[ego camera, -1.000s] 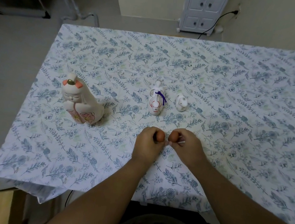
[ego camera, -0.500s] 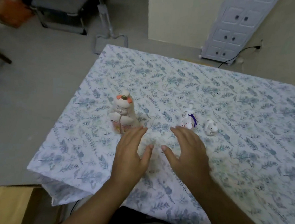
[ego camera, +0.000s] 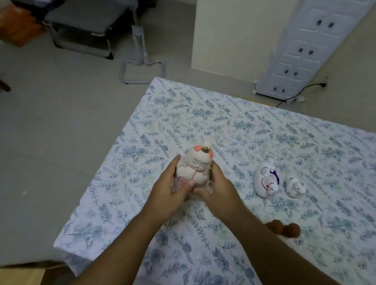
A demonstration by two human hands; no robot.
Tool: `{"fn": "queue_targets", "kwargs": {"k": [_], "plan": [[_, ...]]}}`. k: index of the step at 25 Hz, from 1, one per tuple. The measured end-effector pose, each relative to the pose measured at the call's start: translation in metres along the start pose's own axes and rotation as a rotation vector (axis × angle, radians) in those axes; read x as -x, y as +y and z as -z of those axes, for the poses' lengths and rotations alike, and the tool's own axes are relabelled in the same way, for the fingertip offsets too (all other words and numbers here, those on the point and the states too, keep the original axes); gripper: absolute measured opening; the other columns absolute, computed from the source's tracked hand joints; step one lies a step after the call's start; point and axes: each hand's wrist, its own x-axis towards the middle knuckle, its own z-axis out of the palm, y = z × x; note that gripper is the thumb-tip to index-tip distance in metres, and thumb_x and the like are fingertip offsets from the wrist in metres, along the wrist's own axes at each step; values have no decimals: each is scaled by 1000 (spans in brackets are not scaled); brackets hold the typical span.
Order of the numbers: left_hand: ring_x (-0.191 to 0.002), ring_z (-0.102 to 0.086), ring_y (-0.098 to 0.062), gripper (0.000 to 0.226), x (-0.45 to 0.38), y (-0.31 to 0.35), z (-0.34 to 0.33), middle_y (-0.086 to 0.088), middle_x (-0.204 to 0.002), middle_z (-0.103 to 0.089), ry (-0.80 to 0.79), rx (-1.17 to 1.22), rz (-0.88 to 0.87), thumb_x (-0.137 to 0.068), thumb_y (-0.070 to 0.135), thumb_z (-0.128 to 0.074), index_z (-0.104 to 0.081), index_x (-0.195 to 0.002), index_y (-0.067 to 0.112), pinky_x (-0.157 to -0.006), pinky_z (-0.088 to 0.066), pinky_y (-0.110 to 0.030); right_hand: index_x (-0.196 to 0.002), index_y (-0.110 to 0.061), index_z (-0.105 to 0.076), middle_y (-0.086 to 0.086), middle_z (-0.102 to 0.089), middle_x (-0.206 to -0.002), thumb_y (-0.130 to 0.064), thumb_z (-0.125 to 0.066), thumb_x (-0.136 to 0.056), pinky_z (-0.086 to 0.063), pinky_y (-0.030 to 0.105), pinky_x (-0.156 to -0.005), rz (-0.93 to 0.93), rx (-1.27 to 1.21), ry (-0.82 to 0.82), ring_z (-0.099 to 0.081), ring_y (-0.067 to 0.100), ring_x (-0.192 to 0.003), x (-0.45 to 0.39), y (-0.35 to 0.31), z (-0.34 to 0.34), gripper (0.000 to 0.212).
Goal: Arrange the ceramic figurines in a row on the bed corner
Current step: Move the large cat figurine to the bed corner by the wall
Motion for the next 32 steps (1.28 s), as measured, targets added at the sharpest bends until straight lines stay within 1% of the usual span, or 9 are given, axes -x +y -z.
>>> {"fn": "queue_targets", "kwargs": {"k": [3,6,12,16,18,20,24,27,32], "plan": [[-122,-55,6,62,-6,28,-3,23,-136,-58,3,33,-54,-89,31,-73,-45,-142,44,-101,-53,-36,-129,-53,-45,-37,-65,-116,-11,-77,-85,-51,13,-94,67,-61,111,-61,-11,-113,15,-14,22,69],[-123,-56,5,63,-14,74,-25,23,-136,-59,-78,58,-158,-88,31,-74,-47,-143,39,-96,-56,-36,-129,-46,-50,-29,-67,-120,-8,-80,-82,-51,14,-93,111,-144,232,-63,-4,-115,35,-25,66,67],[-124,-52,10,63,-38,147,-156,25,-139,-54,-378,77,-286,-89,46,-66,-40,-146,44,-95,-56,-30,-141,-47,-38,-33,-61,-131,-13,-80,-83,-51,19,-97,82,-81,429,-60,-3,-122,96,8,196,79],[-116,-36,28,52,-49,172,-295,17,-132,-45,-518,-21,-284,-99,50,-40,-31,-150,47,-93,-33,1,-139,-46,-45,-29,-64,-128,-8,-85,-76,-54,35,-100,16,-149,684,-64,2,-119,138,80,291,84],[-122,-37,22,46,-53,182,-379,21,-132,-45,-562,-4,-268,-103,49,-32,-33,-149,47,-102,-32,-8,-137,-50,-48,-27,-65,-128,-9,-87,-73,-55,36,-98,-17,-202,785,-64,3,-119,159,124,343,85],[-131,-45,5,47,-59,187,-453,16,-142,-48,-596,37,-204,-103,50,-33,-37,-150,41,-109,-42,-28,-125,-64,-50,-35,-64,-123,-11,-89,-71,-55,28,-95,-44,-200,880,-65,-1,-116,173,162,388,85],[-117,-62,-9,42,-83,199,-595,9,-131,-61,-630,28,-161,-103,47,-32,-46,-141,34,-99,-53,-44,-125,-66,-47,-43,-62,-118,-13,-86,-74,-53,14,-88,-111,-200,1033,-62,-7,-117,179,238,481,83],[-119,-59,-11,37,-107,212,-675,3,-134,-59,-663,31,-178,-107,37,-31,-47,-140,28,-102,-51,-38,-149,-47,-37,-25,-56,-140,-21,-81,-83,-52,30,-103,-123,-163,1087,-55,0,-130,164,287,537,83],[-109,-63,-20,36,-162,223,-751,-1,-121,-65,-624,-26,-144,-106,38,-38,-53,-136,24,-95,-54,-45,-153,-29,-36,-11,-53,-148,-23,-76,-88,-47,44,-110,-70,-153,1120,-50,8,-137,128,339,606,76]]}}
